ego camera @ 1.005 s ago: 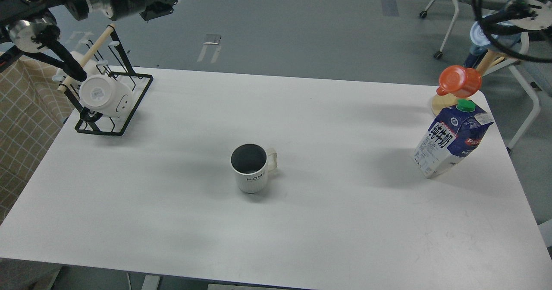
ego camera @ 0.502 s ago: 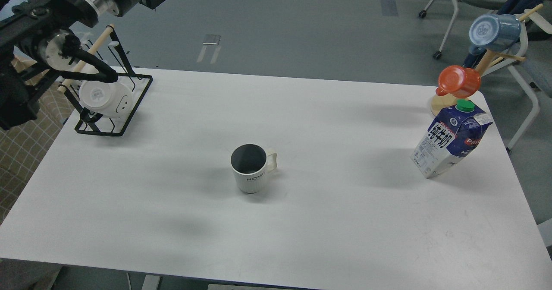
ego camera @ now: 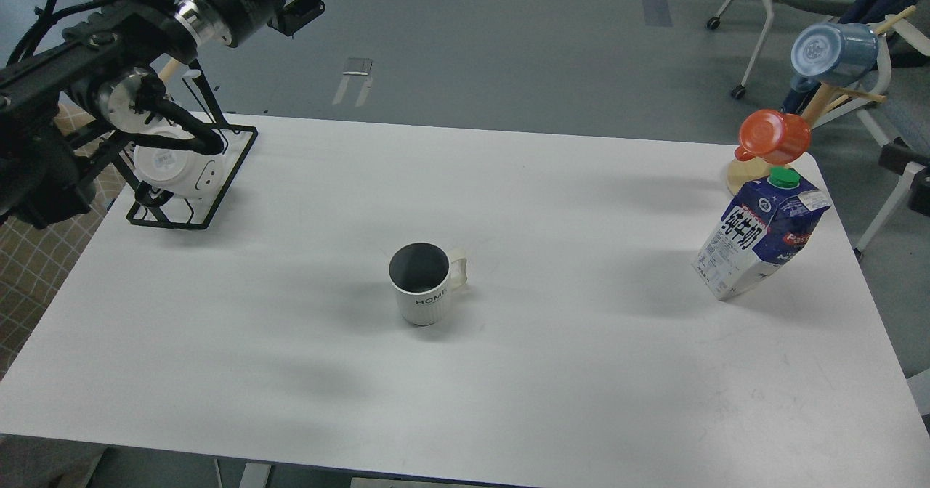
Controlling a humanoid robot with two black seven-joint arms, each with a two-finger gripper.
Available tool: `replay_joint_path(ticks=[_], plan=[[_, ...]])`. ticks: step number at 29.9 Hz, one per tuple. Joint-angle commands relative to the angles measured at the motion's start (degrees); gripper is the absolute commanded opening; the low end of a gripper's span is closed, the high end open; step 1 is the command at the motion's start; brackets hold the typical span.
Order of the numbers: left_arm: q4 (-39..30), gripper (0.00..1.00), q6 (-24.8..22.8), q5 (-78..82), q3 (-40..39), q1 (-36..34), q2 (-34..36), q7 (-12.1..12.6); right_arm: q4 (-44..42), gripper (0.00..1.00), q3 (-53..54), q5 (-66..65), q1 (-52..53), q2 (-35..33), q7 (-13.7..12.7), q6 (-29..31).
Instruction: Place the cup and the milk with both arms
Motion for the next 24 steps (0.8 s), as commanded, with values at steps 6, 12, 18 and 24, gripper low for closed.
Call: replay_joint_path(ticks=[6,12,18,24], plan=[[-0.04,0.98,-0.45,0.53,-1.36,1.57,-1.88,0.04,-2.25,1.00,-8.93,-3.68,-0.19,0.58,-0.01,-6.93],[0.05,0.98,-4.32,0.71,-1.54,2.01,-1.88,0.22,-6.21,1.00,-9.55,-3.15,-0.71,4.63,-0.10,-7.98],[0.05,0.98,-4.41,0.71,-1.97,3.06,-2.32,0.13,-10.78,1.00,-9.64,-2.80,-2.38,9.81,-0.36,-9.65],[0.05,0.98,-4.68,0.79,-2.94,3.50,-2.41,0.22,-12.27,1.00,-9.38,-1.93,-4.93,12.01,-0.71,-12.20]])
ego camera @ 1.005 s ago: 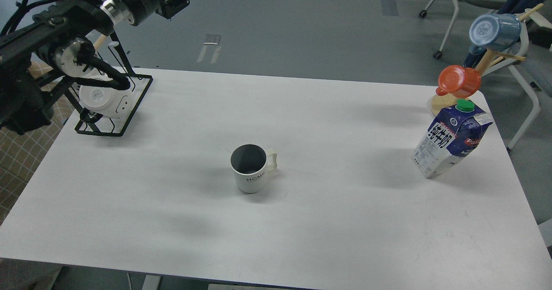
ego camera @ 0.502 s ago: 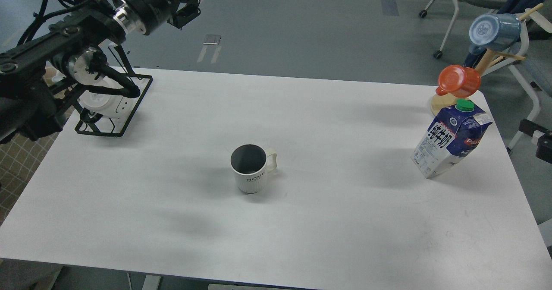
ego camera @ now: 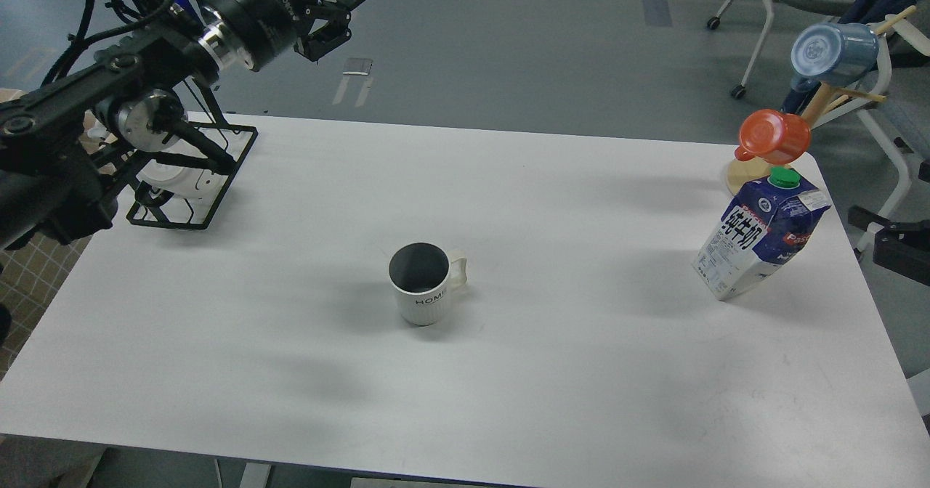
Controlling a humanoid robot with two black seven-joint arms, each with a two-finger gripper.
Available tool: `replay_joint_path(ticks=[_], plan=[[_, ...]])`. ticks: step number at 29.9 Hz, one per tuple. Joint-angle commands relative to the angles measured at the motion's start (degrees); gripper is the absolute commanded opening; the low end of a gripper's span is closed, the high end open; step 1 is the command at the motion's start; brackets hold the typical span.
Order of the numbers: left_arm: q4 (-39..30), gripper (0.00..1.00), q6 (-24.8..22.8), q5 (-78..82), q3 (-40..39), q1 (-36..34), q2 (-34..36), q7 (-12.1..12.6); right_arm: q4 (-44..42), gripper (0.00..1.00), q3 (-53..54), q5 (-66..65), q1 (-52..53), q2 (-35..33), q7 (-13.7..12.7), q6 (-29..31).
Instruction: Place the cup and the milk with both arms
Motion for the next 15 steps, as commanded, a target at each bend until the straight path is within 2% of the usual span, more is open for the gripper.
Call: replay_joint_path(ticks=[1,15], plan=[[0.00,0.98,-0.11,0.00,-0.21,0.48,-0.09,-0.02,-1.16,1.00,0.24,1.11,-1.21,1.09,-0.21,-1.91],[0.35,0.98,-0.38,0.09,-0.30,0.84,-1.85,-0.02,-4.68,1.00,0.50,1.12,-5.60,4.78,-0.21,-3.20]])
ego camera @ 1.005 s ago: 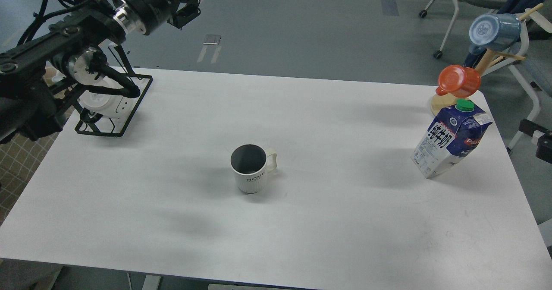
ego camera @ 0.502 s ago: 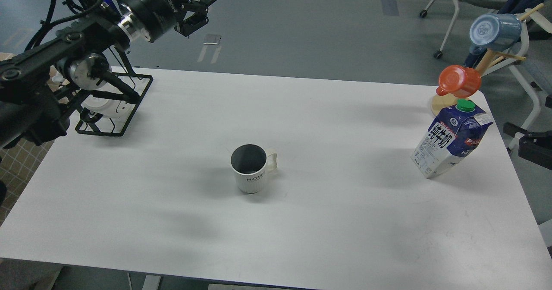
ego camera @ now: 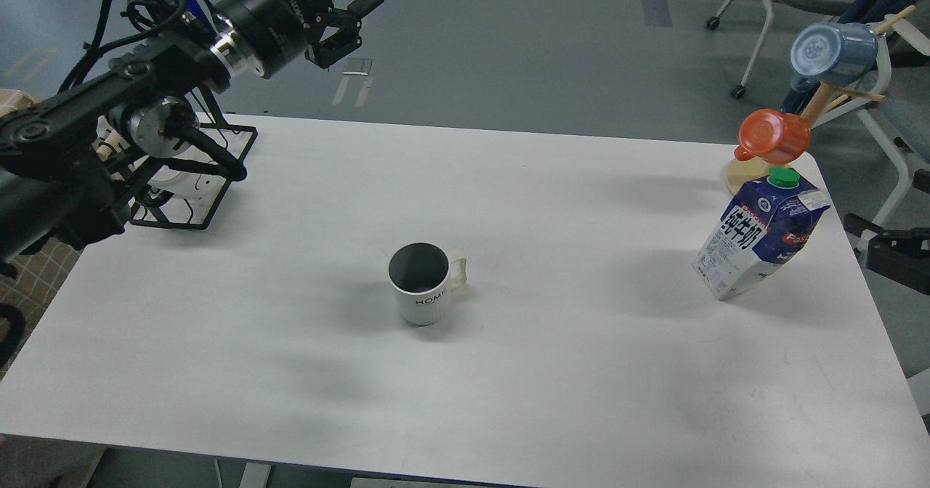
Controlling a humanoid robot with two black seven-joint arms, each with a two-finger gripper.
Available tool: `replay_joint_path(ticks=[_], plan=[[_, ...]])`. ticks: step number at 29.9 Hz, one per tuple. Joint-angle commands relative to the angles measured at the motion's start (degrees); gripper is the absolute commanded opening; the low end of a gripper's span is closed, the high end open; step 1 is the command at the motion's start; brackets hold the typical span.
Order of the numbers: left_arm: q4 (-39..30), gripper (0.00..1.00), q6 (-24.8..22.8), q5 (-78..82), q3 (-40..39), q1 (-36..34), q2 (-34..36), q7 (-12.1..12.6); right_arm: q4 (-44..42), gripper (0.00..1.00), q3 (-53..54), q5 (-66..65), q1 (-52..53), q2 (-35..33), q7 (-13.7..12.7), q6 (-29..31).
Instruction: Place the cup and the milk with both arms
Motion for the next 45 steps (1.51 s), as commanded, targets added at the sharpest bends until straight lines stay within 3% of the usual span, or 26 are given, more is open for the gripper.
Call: replay_joint_path(ticks=[1,11,15,21,45], plan=[[0.16,0.98,-0.02,0.01,0.05,0.09,-0.23,-0.01,-0.51,1.00,0.16,0.00,-1.76,1.67,-0.04,0.01],[0.16,0.98,-0.11,0.01,-0.66,0.09,-0.32,-0.01,-4.99,1.00,2.70,0.17,-6.58,7.20,-0.04,0.01],[0.16,0.98,-0.11,0.01,-0.74,0.44,-0.32,-0.01,-7.37,1.00,7.63,0.44,-11.51,10.02,0.04,0.01],[0.16,0.98,-0.20,0.01,-0.66,0.44,0.12,-0.01,-10.18,1.00,24.14,-0.53,-26.98,15.12,0.48,0.01],[0.42,0.98,-1.34,0.01,-0.74,0.53,0.30,-0.01,-21.08,0.99,28.29,-3.25,-29.80,22.50,1.28,0.01]])
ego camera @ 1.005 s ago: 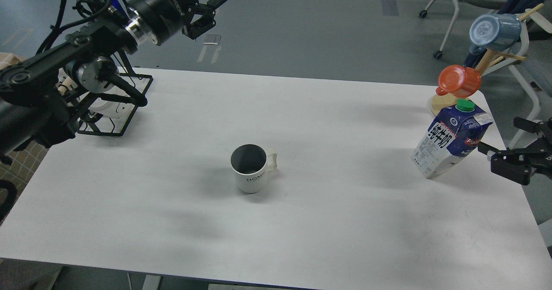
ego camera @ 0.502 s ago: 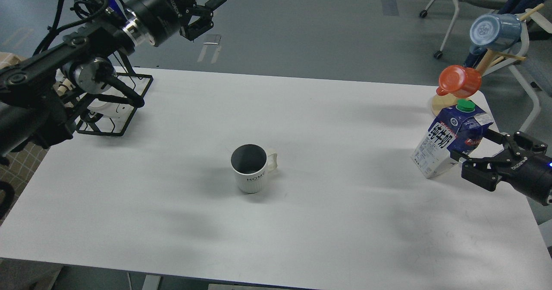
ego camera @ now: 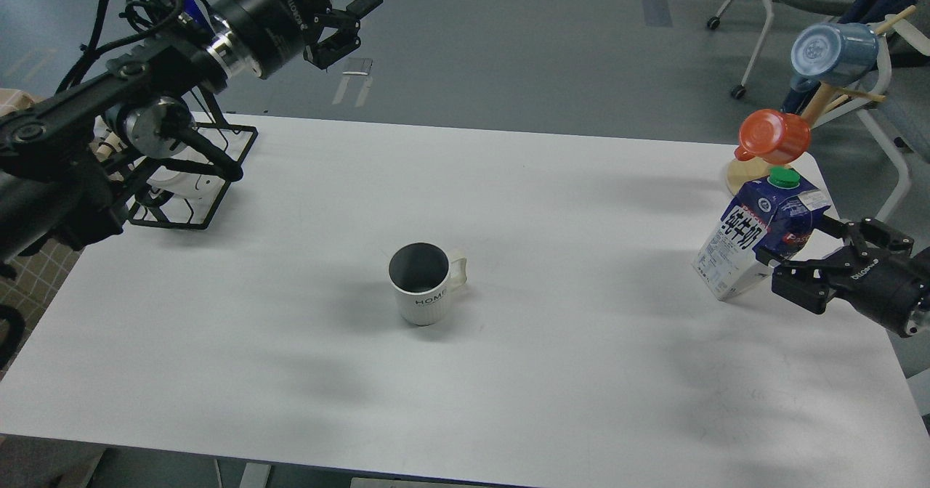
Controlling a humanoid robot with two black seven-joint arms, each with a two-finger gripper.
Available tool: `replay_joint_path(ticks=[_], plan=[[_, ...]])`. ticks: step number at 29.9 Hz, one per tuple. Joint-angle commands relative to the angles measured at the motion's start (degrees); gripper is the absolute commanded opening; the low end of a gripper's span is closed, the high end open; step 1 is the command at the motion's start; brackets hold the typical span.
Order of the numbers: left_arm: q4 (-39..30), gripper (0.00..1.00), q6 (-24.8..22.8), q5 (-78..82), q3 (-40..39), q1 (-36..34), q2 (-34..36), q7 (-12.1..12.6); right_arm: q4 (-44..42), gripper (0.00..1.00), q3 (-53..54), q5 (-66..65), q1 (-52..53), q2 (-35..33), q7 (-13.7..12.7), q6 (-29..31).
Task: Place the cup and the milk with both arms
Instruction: 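Reach the right gripper to the milk carton and grasp it, then carry the milk carton with the right gripper beside the white mug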
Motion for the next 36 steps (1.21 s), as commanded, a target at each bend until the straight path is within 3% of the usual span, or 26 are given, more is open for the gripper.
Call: replay_joint_path(ticks=[1,5,6,7,10,12,14,16,17,18,25,31,36], plan=[[0.00,0.98,-0.08,0.00,0.07,0.09,0.07,0.00,-1.11,0.98,0.24,-0.01,0.09,1.41,0.02,0.00],[0.00,0.98,-0.08,0.00,-0.01,0.09,0.25,0.00,-1.72,0.90,0.24,-0.10,0.09,2.03,0.02,0.00],[0.00,0.98,-0.35,0.00,-0.01,0.09,0.16,0.00,-2.42,0.78,0.16,-0.01,0.09,2.47,0.02,0.00],[0.00,0.98,-0.52,0.00,0.07,0.09,0.16,0.00,-2.95,0.57,0.16,-0.01,0.09,2.73,0.02,0.00],[0.00,0.98,-0.70,0.00,0.07,0.09,0.16,0.00,-3.13,0.49,0.16,-0.01,0.00,2.74,0.02,0.00],[0.00,0.98,-0.79,0.00,0.07,0.09,0.16,0.00,-3.22,0.30,0.16,-0.01,-0.09,2.82,0.02,0.00],[0.00,0.98,-0.79,0.00,0.07,0.18,0.16,0.00,-3.22,0.26,0.16,-0.01,-0.09,2.82,0.02,0.00],[0.00,0.98,-0.79,0.00,0.07,0.18,0.16,0.00,-3.22,0.15,0.16,-0.01,-0.09,2.91,0.02,0.00],[0.00,0.98,-0.79,0.00,0.07,0.18,0.16,0.00,-3.13,0.04,0.16,-0.01,-0.17,2.91,0.02,0.00],[0.00,0.98,-0.79,0.00,-0.01,0.18,0.16,0.00,-3.13,0.01,0.16,-0.01,-0.17,3.00,0.02,0.00],[0.00,0.98,-0.79,0.00,-0.01,0.53,0.16,0.00,-0.68,0.00,2.35,0.34,0.09,2.12,0.02,0.00],[0.00,0.98,-0.79,0.00,-0.01,0.62,0.16,0.00,8.98,0.00,5.08,0.87,2.63,-2.36,0.02,0.23],[0.00,0.98,-0.79,0.00,-0.01,0.62,0.16,0.00,13.30,0.00,5.17,0.87,7.03,-2.01,0.02,5.23]])
